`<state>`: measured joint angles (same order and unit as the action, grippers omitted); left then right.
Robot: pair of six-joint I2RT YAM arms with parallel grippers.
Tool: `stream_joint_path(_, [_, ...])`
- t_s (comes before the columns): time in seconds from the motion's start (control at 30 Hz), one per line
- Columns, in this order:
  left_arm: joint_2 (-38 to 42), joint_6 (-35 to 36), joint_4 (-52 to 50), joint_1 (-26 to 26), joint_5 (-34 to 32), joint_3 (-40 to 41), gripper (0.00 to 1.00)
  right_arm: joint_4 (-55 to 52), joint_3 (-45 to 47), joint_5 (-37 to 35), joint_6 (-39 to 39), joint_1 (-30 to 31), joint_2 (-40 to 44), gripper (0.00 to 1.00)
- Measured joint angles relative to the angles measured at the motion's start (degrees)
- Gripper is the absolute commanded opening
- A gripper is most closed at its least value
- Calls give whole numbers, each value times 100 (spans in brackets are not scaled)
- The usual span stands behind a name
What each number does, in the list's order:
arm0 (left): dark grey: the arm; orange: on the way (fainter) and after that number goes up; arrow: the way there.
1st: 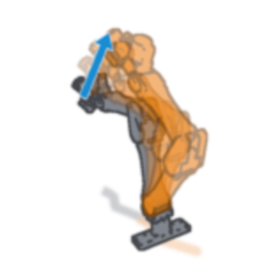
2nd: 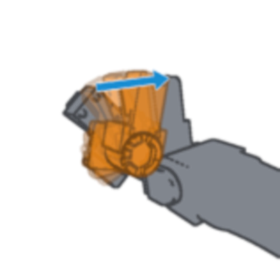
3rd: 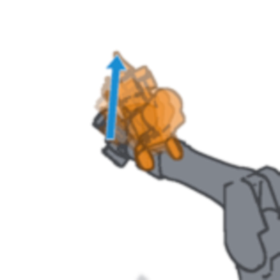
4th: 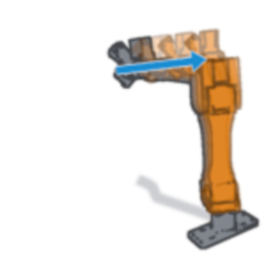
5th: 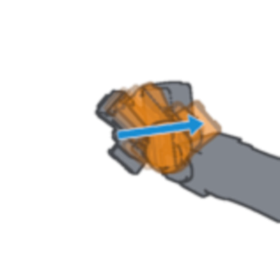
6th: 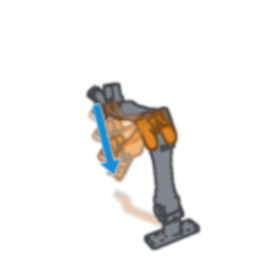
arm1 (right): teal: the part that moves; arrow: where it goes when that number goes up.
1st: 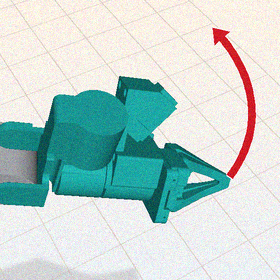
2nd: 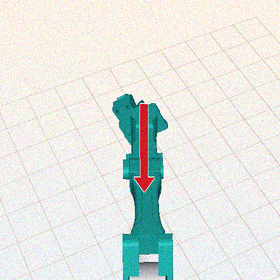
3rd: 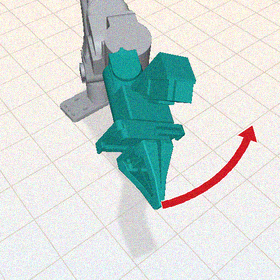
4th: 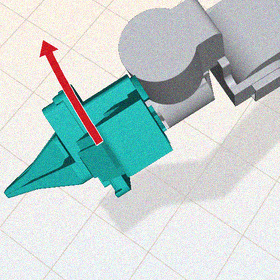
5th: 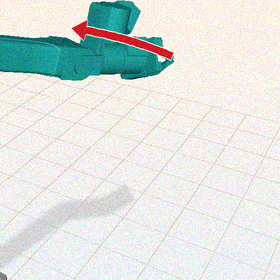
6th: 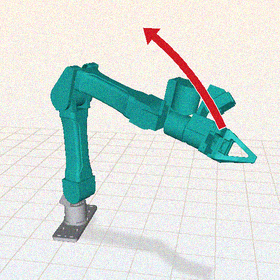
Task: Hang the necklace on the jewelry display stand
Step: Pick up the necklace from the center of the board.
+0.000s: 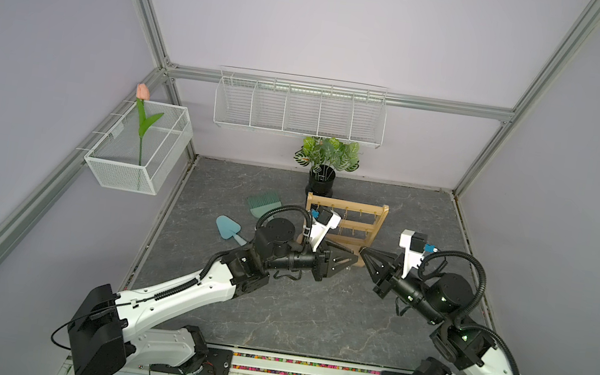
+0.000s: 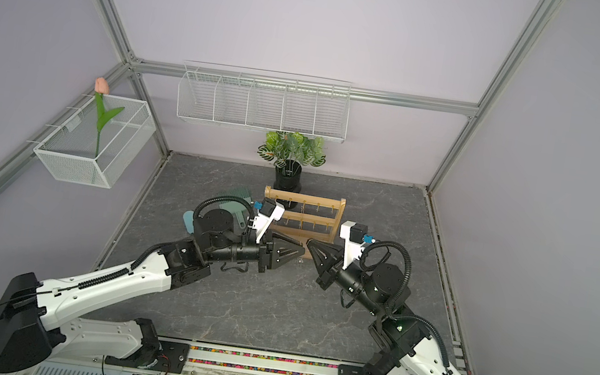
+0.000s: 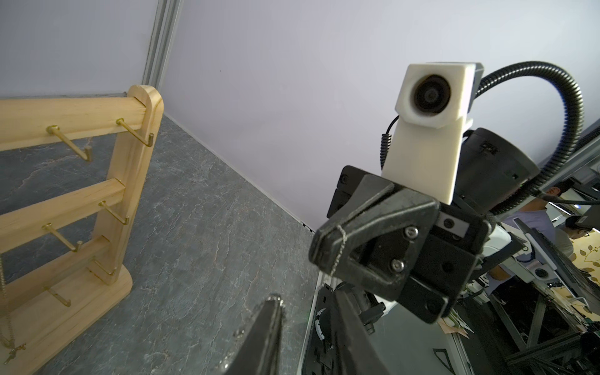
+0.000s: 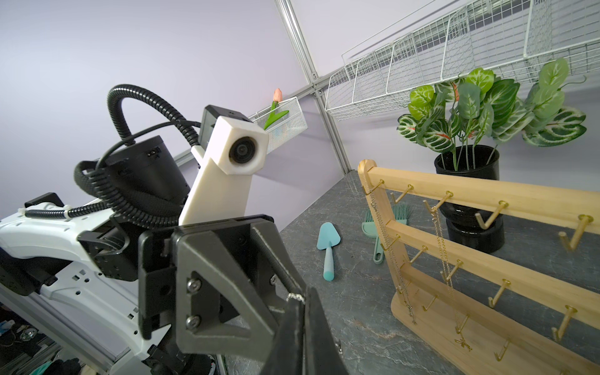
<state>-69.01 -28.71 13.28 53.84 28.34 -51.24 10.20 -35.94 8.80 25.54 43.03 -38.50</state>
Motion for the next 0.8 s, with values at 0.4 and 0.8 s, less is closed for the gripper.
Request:
stream_joint_path(0.4, [0, -57, 37, -50, -125, 4, 8, -50, 13, -157, -74, -2, 2, 7])
stream_joint_path(0.8, [-111, 7, 7, -66, -190, -48, 15, -190, -7, -168, -310, -197, -229, 7])
